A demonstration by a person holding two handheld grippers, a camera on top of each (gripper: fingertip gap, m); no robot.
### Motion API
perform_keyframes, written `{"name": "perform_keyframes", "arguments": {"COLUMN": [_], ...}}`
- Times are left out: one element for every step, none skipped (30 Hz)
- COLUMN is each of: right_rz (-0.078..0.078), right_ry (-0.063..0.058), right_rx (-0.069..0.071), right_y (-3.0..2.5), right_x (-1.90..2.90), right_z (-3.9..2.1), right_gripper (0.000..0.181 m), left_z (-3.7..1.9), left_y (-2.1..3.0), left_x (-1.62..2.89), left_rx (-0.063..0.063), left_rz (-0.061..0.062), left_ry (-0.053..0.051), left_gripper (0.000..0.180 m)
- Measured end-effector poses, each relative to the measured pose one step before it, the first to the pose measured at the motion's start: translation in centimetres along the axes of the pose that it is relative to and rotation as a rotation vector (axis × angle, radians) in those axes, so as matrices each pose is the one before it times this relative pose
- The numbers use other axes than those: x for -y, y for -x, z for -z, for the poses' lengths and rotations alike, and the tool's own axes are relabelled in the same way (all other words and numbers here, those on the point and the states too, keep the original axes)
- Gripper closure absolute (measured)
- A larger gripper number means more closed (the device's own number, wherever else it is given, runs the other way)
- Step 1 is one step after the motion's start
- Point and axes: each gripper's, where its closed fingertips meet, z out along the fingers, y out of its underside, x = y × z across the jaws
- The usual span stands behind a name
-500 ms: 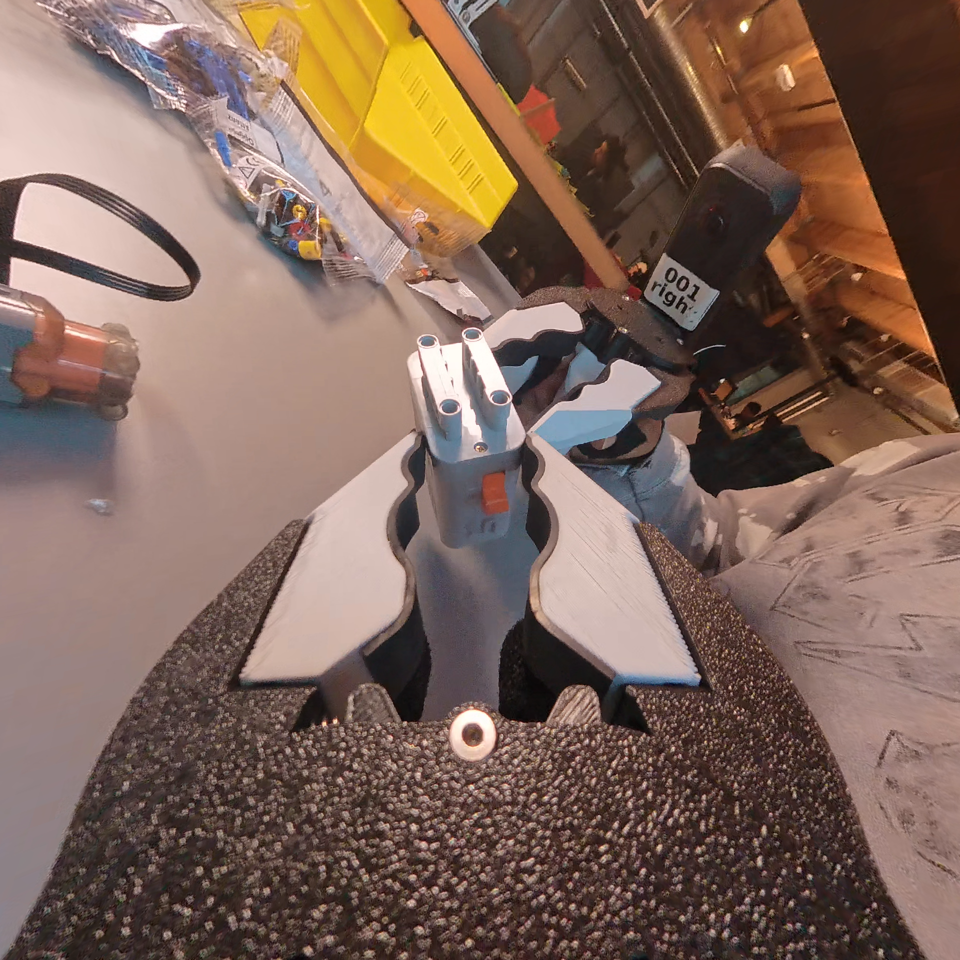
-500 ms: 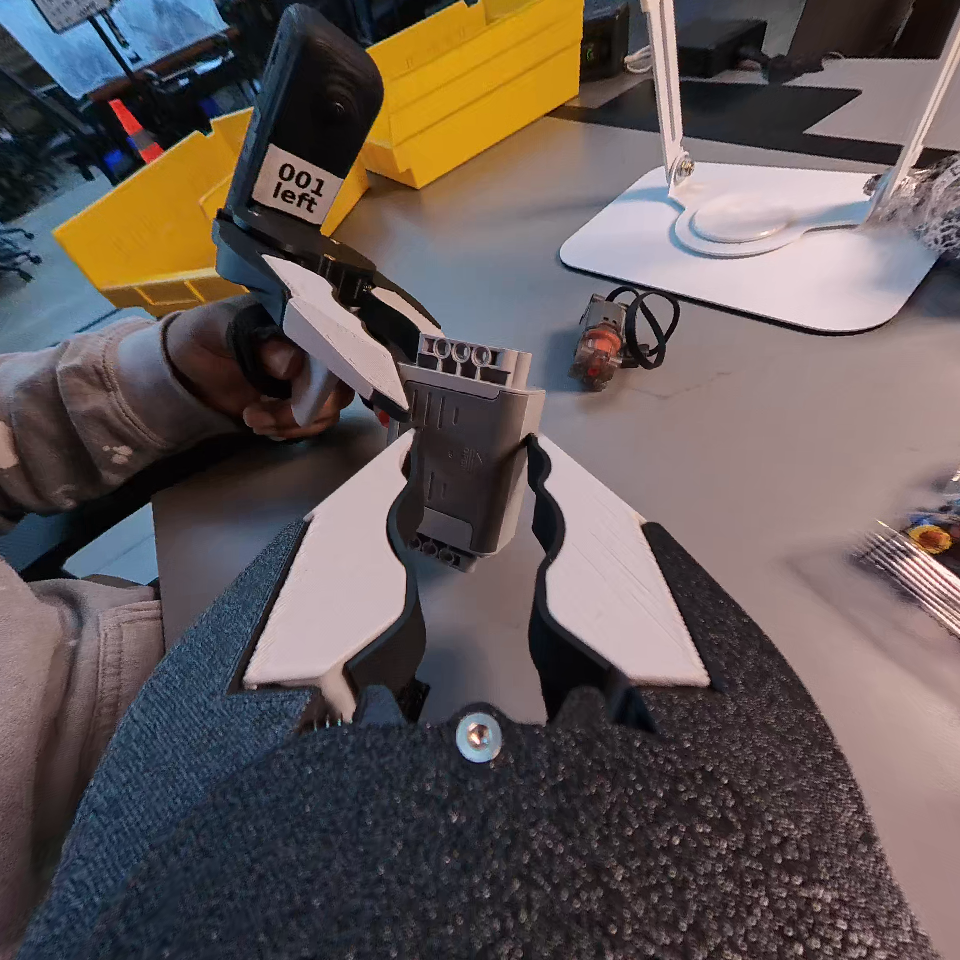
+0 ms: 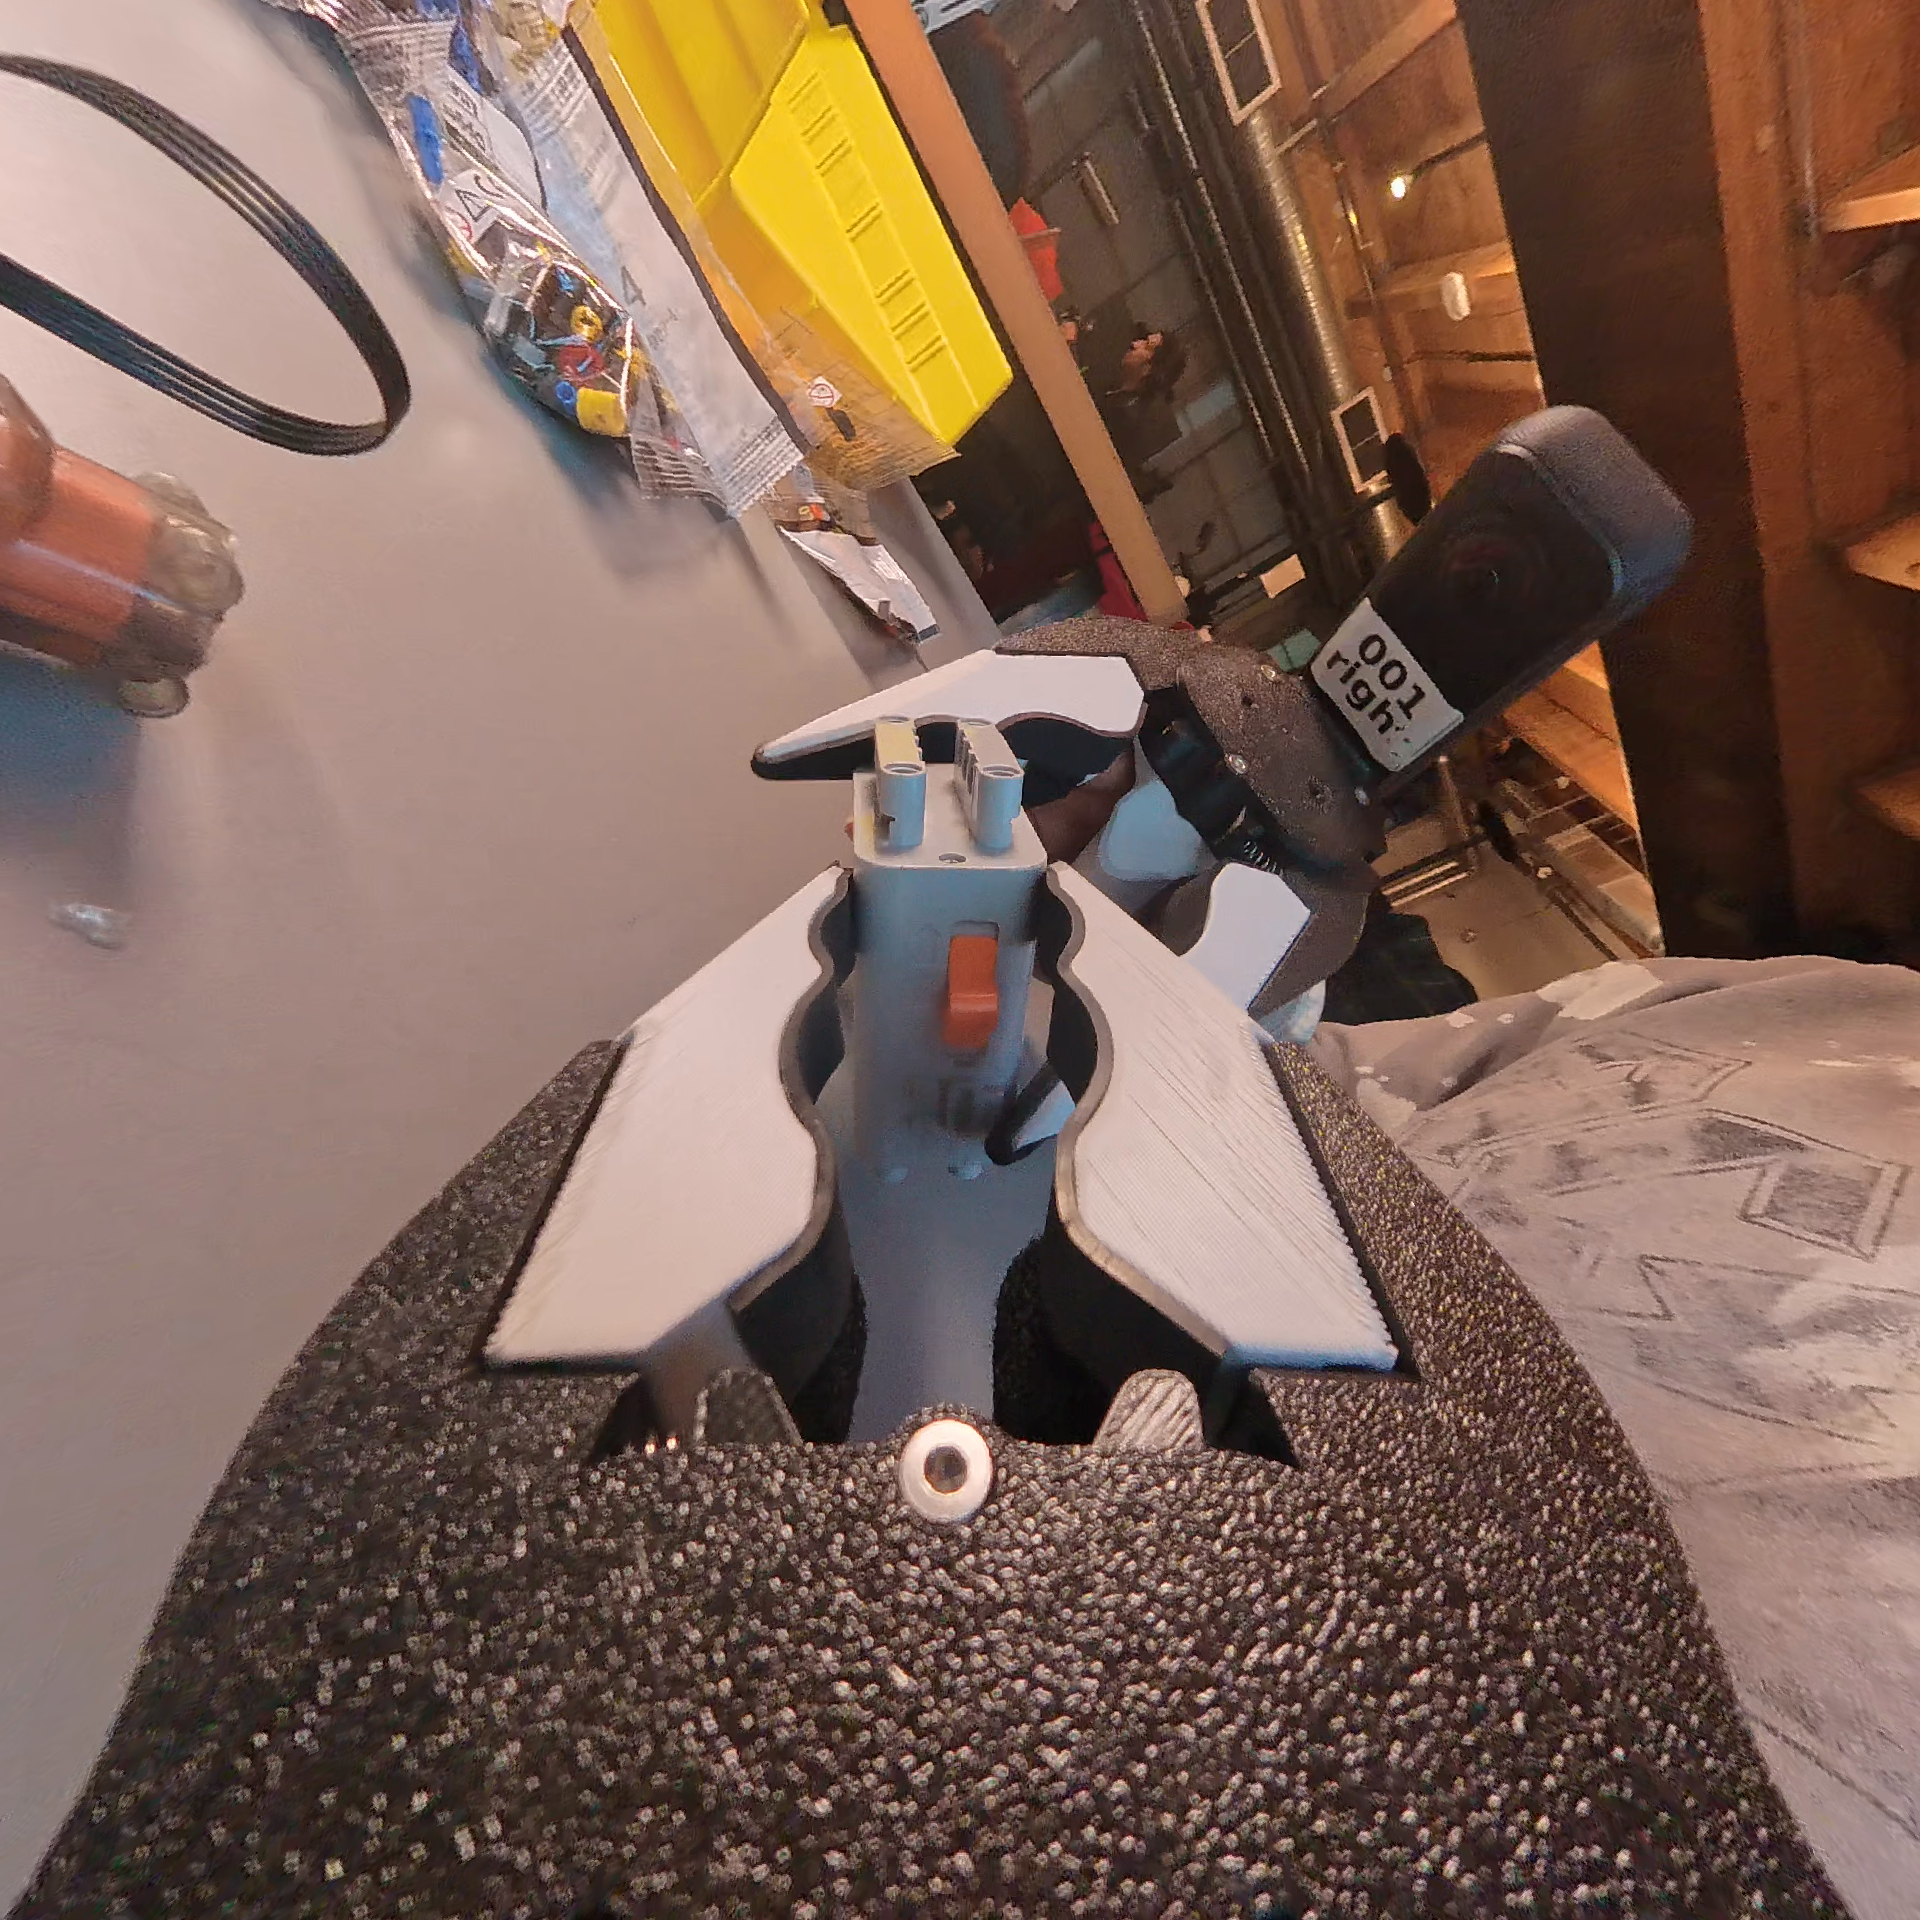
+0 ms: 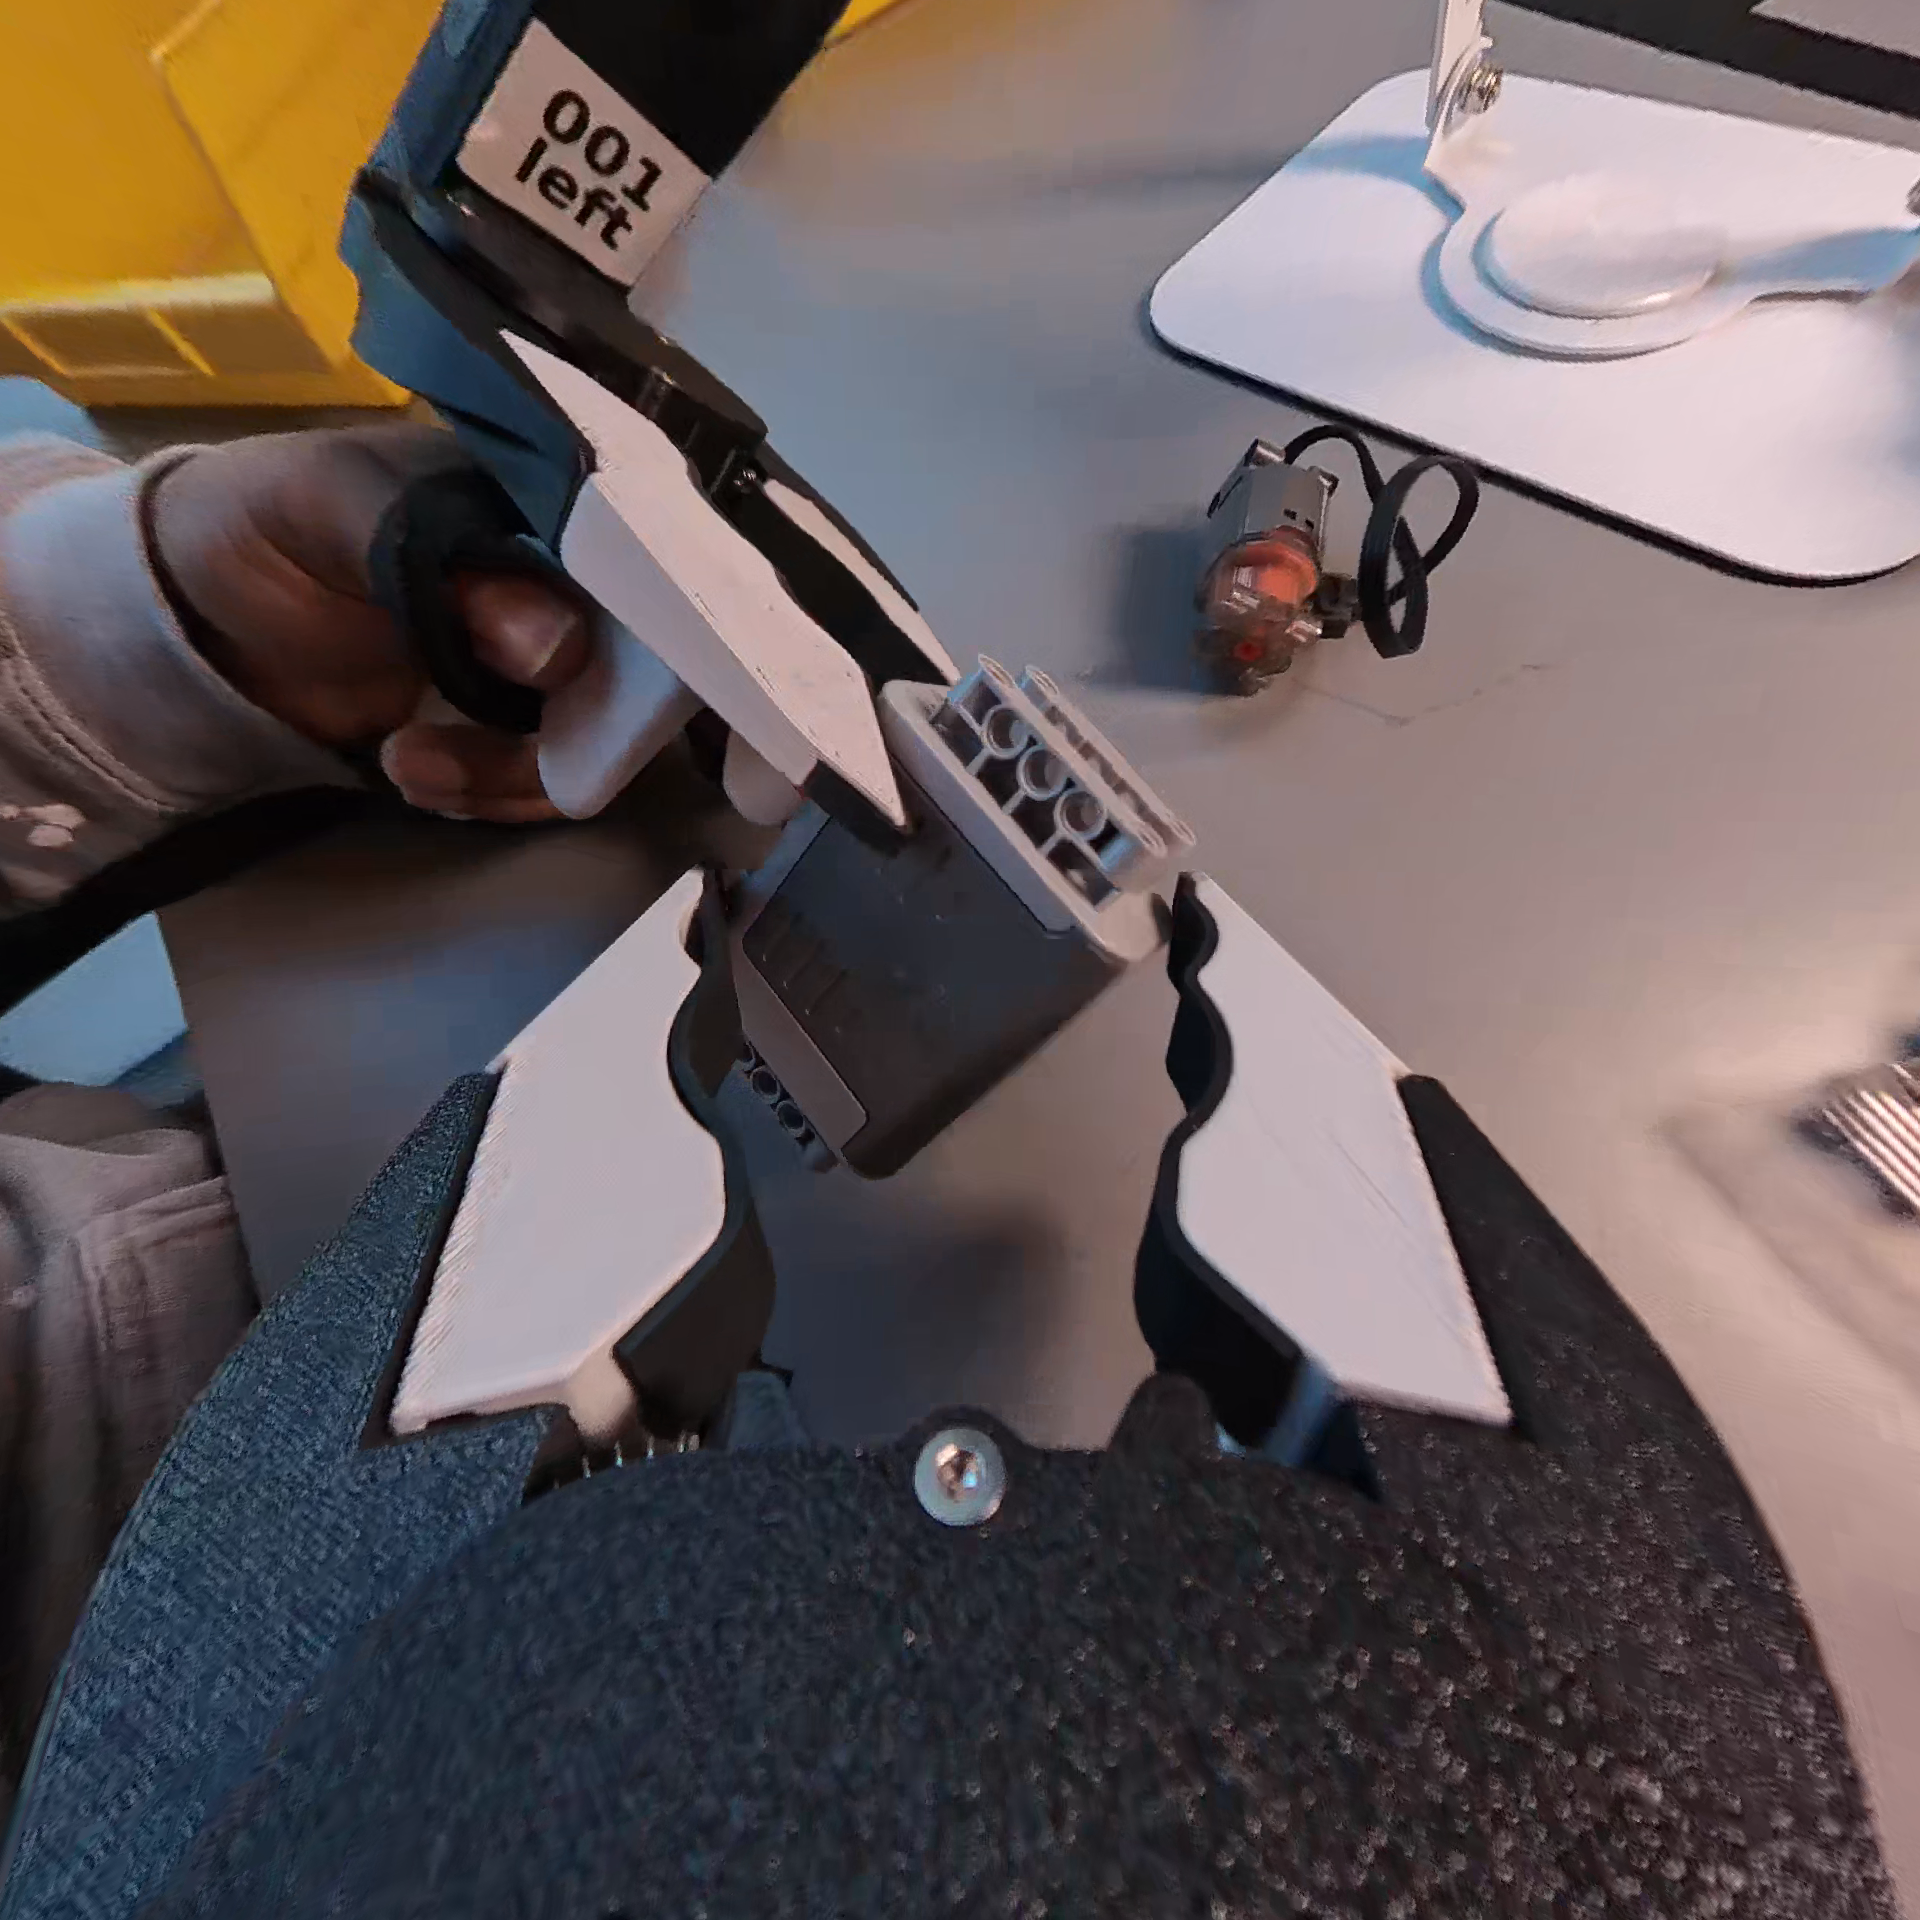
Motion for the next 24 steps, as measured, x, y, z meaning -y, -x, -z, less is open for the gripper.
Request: {"name": "perform_keyframes", "arguments": {"right_rz": [-0.0015, 0.018, 0.0222, 0.0204, 0.0187, 0.0113, 0.0082, 0.0161, 0.0204, 0.0221, 0.0119, -0.0007, -0.0248, -0.0134, -0.0055, -0.0064, -0.0071, -0.0057, -0.0115, -0.0192, -0.0159, -0.0159, -0.022, -0.0061], "right_ry": [0.0155, 0.0257, 0.0195, 0.0085, 0.0105, 0.019, 0.0159, 0.0191, 0.0252, 0.0271, 0.0071, -0.006, -0.0103, -0.0112, -0.0087, -0.0068, -0.0018, 0.0016, 0.0016, 0.0048, 0.0083, 0.0078, 0.0024, 0.0029], "right_rx": [0.0102, -0.0092, -0.0418, -0.0483, -0.0086, 0.0142, -0.0003, -0.0153, -0.0297, -0.0361, -0.041, -0.0026, 0.0186, 0.0117, 0.0013, -0.0022, -0.006, -0.0114, -0.0131, -0.0191, -0.019, -0.0064, 0.0018, -0.0052], "right_y": [-0.241, -0.319, -0.654, -0.696, -0.036, 0.413, 0.288, 0.161, -0.045, -0.265, -0.496, -0.135, 0.072, 0.043, -0.005, -0.004, -0.075, -0.173, -0.276, -0.482, -0.584, -0.428, -0.26, -0.216], "right_x": [-0.215, -0.374, -0.272, -0.032, 0.033, -0.031, 0.03, -0.083, -0.218, -0.293, -0.066, 0.065, 0.135, 0.071, 0.011, -0.003, -0.053, -0.084, -0.059, -0.087, -0.144, -0.111, 0.055, 0.111], "right_z": [-0.007, 0.021, 0.011, 0.024, -0.023, -0.153, -0.282, -0.381, -0.448, -0.422, -0.232, -0.094, -0.062, -0.038, -0.022, -0.004, 0.01, -0.028, -0.035, -0.087, -0.16, -0.25, -0.314, -0.386], "right_gripper": [0.098, 0.107, 0.116, 0.12, 0.119, 0.112, 0.106, 0.103, 0.098, 0.1, 0.11, 0.112, 0.114, 0.114, 0.114, 0.114, 0.114, 0.114, 0.114, 0.114, 0.114, 0.113, 0.114, 0.113], "left_z": [0.107, 0.217, 0.368, 0.342, 0.168, -0.008, -0.083, -0.099, -0.055, 0.022, 0.051, 0.084, 0.074, 0.063, 0.041, 0.014, 0.019, 0.012, 0.042, 0.1, 0.127, 0.113, 0.059, -0.012], "left_y": [0.276, 0.606, 0.741, 0.469, 0.178, 0.179, 0.281, 0.123, 0.013, 0.049, 0.086, 0.084, 0.066, 0.055, 0.085, 0.091, 0.153, 0.241, 0.247, 0.344, 0.355, 0.214, 0.185, 0.306], "left_x": [0.147, 0.158, 0.217, 0.123, -0.027, -0.148, -0.18, -0.051, -0.039, -0.028, -0.005, 0.052, 0.086, 0.072, 0.008, 0.006, -0.003, -0.012, 0.008, 0.068, 0.138, 0.154, 0.068, -0.021], "left_rx": [0.0312, 0.058, 0.0652, 0.04, 0.0144, 0.0106, 0.022, 0.0168, 0.0083, 0.0037, 0.0037, 0.0049, 0.0082, 0.0107, 0.0139, 0.0134, 0.0178, 0.0244, 0.0258, 0.0321, 0.0292, 0.0164, 0.0098, 0.0151], "left_rz": [-0.0205, -0.039, -0.045, -0.0265, -0.0057, 0.0045, -0.0041, -0.0119, -0.0077, -0.0011, 0.0032, -0.0002, -0.0077, -0.0137, -0.0185, -0.0185, -0.0184, -0.0219, -0.0251, -0.0209, -0.0179, -0.0069, 0.0039, 0.0086], "left_ry": [0.0001, 0.0042, 0.0014, 0.0014, 0.0014, 0.0046, 0.0073, 0.004, 0.0065, 0.0049, 0.0007, -0.0047, -0.0042, -0.0022, 0.0039, 0.0041, 0.0041, 0.0039, 0.0025, -0.0013, -0.0071, -0.0073, -0.0028, 0.0008], "left_gripper": [0.148, 0.148, 0.147, 0.148, 0.148, 0.148, 0.148, 0.148, 0.148, 0.148, 0.147, 0.148, 0.147, 0.147, 0.146, 0.146, 0.145, 0.145, 0.144, 0.144, 0.143, 0.138, 0.133, 0.128]}}
